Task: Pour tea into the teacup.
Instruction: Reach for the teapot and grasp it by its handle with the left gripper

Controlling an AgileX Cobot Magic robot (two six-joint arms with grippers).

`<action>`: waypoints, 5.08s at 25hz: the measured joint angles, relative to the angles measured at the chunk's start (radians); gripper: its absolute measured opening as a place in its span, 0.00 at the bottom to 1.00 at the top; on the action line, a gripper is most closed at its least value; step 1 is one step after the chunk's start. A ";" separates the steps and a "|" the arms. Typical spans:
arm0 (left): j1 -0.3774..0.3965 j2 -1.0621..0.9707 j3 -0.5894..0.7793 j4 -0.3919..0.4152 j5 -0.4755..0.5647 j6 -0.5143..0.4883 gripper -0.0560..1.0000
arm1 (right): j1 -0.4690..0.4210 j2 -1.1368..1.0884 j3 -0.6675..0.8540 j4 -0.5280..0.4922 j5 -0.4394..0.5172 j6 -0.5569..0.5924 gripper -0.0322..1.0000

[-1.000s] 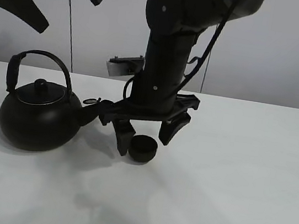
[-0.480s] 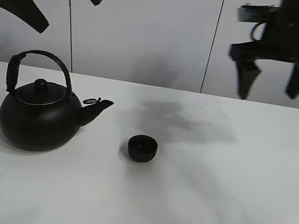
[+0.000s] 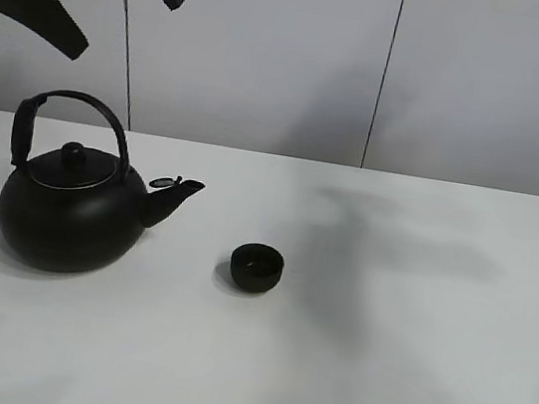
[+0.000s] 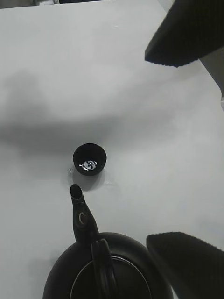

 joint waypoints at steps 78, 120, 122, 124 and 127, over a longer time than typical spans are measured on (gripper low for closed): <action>-0.060 -0.079 0.002 0.116 -0.241 0.104 0.71 | 0.041 -1.677 1.218 0.060 -0.153 -0.011 0.54; 0.031 -0.049 1.239 0.695 -2.248 -0.172 0.71 | 0.041 -1.677 1.218 0.061 -0.153 -0.011 0.53; 0.037 -0.010 1.217 0.717 -2.248 -0.177 0.71 | 0.041 -1.677 1.218 0.061 -0.153 -0.011 0.53; 0.039 0.020 1.194 0.727 -2.249 -0.179 0.71 | 0.041 -1.677 1.218 0.061 -0.153 -0.011 0.53; 0.040 0.060 1.166 0.733 -2.251 -0.179 0.71 | 0.041 -1.677 1.218 0.061 -0.153 -0.011 0.53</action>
